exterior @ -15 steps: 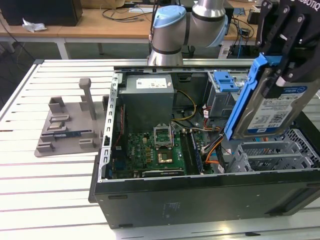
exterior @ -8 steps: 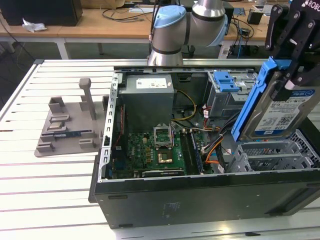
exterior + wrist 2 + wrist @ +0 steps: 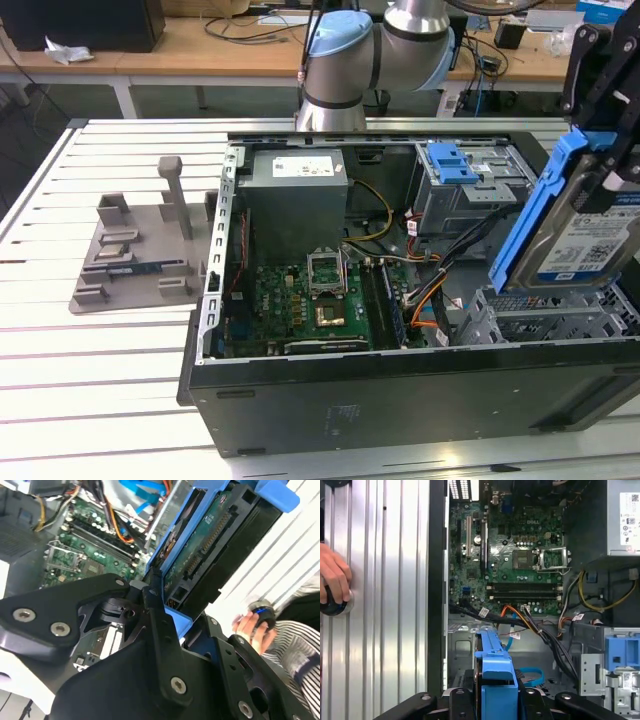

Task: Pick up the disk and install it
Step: 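Pick up the disk, then insert the disk into the insertion slot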

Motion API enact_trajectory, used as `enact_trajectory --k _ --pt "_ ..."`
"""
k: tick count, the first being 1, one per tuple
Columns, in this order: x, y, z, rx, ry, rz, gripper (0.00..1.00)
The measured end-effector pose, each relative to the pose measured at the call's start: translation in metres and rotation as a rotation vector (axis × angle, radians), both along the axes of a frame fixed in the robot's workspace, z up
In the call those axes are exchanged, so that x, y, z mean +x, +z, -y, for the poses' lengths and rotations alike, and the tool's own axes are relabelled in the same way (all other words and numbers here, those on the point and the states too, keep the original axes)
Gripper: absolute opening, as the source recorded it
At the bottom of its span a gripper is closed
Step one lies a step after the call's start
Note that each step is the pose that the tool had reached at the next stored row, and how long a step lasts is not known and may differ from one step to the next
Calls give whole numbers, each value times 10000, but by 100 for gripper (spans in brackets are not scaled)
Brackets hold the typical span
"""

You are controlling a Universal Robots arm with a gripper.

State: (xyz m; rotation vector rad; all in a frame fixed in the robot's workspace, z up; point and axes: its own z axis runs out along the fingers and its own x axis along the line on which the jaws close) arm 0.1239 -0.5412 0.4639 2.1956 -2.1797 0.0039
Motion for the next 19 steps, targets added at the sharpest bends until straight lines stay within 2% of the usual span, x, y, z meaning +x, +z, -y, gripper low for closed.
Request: enact_trajectory --k 1,5,19 --pt "6 -12 0 -29 -1 1 37" --pt "41 -72 0 -38 -1 -40 37" --pt "42 -83 -3 -27 -1 -41 37"
